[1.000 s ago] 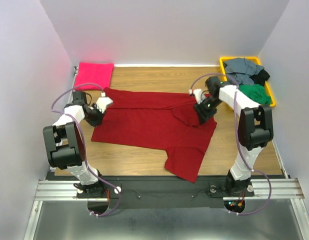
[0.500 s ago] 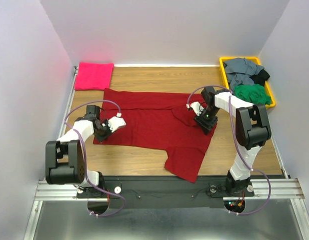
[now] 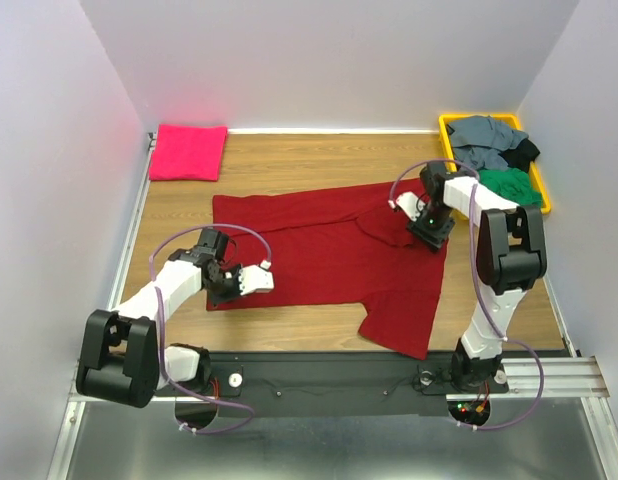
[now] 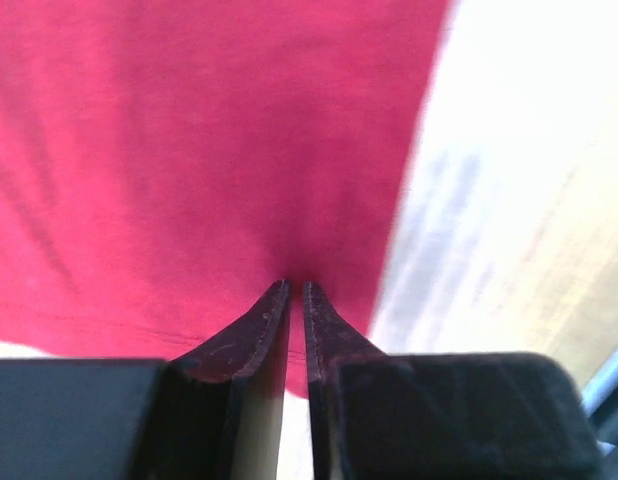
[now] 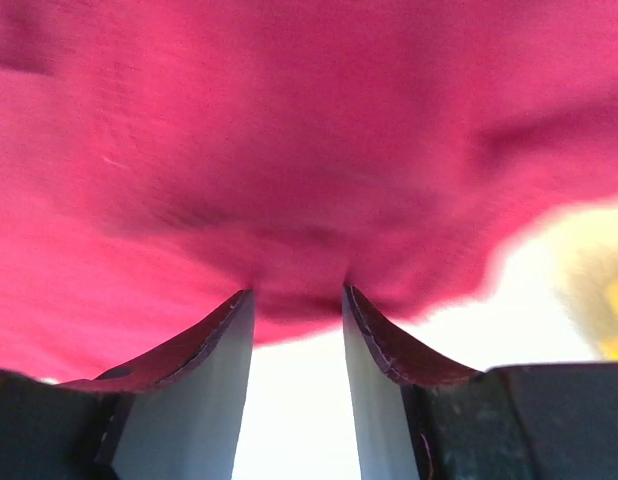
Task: Fold and stack the t-shirts
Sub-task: Flatten the tshirt out
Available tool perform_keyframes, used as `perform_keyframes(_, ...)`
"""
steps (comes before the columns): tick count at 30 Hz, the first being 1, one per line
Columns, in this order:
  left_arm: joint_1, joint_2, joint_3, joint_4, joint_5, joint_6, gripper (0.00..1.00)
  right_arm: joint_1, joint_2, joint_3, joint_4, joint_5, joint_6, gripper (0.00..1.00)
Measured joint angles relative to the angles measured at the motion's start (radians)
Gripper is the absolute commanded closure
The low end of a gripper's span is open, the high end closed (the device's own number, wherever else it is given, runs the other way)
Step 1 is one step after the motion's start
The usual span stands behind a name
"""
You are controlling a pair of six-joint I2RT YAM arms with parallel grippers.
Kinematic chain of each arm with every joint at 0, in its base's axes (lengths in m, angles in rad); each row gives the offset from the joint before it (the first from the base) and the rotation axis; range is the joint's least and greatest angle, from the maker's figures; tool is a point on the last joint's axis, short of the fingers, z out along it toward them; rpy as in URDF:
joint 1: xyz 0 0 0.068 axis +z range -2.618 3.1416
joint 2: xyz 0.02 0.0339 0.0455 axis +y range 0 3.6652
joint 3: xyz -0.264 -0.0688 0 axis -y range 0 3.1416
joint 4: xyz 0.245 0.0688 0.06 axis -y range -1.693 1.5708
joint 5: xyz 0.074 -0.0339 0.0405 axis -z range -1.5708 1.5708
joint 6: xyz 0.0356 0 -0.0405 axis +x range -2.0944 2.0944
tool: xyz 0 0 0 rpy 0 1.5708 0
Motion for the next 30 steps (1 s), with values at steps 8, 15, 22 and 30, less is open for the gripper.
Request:
perform_keyframes(8,0.044,0.031,0.233,-0.121,0.115,-0.083,0.60,-0.006,-0.046,0.212,-0.039,-0.180,0.010,0.47)
perform_keyframes(15,0.130,0.204,0.484,-0.004,0.174,-0.271,0.55,-0.003,-0.063,0.298,-0.048,-0.284,0.043,0.25)
perform_keyframes(22,0.195,0.359,0.569,0.021,0.174,-0.412,0.53,0.008,0.032,0.286,-0.058,-0.270,0.139,0.25)
perform_keyframes(30,0.209,0.420,0.600,0.040,0.172,-0.486,0.52,0.009,0.013,0.190,-0.043,-0.240,0.154,0.27)
